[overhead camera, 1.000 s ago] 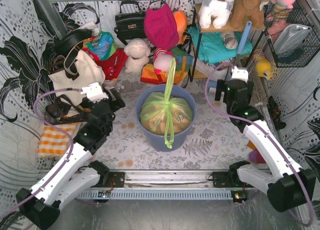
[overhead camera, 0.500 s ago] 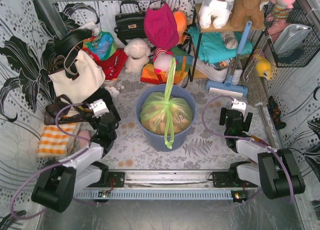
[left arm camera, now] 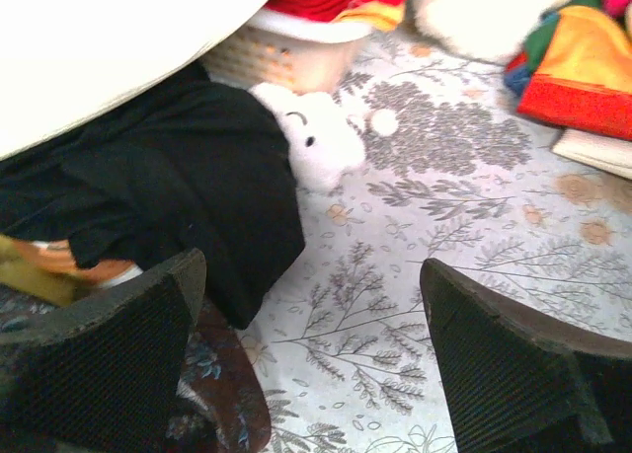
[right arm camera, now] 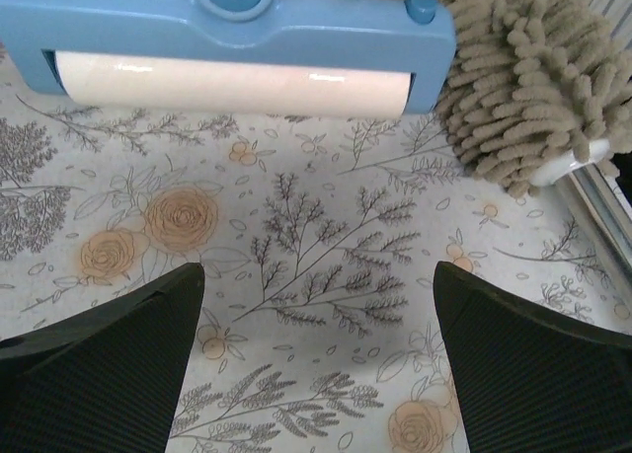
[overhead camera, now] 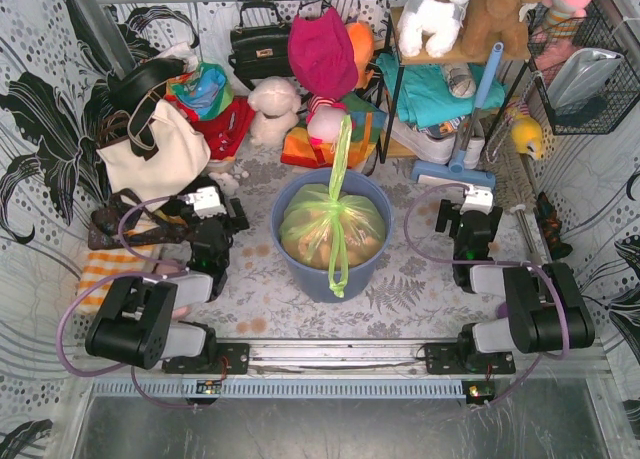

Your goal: Tie the trash bag

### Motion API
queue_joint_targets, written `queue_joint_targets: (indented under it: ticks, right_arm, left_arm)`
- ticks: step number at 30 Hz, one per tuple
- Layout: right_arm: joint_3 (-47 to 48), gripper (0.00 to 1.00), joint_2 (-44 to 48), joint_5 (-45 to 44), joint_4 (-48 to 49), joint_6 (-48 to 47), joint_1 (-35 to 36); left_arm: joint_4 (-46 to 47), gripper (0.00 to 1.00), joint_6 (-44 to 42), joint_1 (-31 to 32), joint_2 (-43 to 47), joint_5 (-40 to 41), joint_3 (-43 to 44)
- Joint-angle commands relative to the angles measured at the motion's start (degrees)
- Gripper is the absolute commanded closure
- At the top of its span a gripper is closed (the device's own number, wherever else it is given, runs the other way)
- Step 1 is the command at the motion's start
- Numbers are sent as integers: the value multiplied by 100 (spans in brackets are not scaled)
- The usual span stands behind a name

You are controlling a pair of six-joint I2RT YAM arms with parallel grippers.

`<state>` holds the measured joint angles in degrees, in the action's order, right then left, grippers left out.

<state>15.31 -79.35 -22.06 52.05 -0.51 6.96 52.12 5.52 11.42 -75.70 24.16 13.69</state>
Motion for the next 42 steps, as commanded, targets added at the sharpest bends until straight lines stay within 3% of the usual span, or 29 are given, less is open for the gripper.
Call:
queue_joint_targets:
  ticks: [1,4,5,6,11,42]
  right_arm:
    - [20,3,-25,711,586,-54,-331]
    - [-353,3,-668,1022,1951,-185,-399]
    - [-493,3,-923,1049,2533,-288,-398]
    - [-563,3,-924,1077,2635,-262,-397]
    - [-439,3,-870,1188,2248,-232,-417]
    - [-465,3,-907,915,2410,-195,-424]
  left_arm:
    - [1670,1,-480,-70,-296,-678,-333]
    - [2691,2,-203,-280,-824,-533,-614]
    - [2730,2,-354,-282,-968,-600,-534]
    - [2197,2,-259,-325,-843,-804,-417]
    - [2229,2,-257,-382,-858,-902,-386]
    - [2167,2,-208,-384,-841,-896,-376]
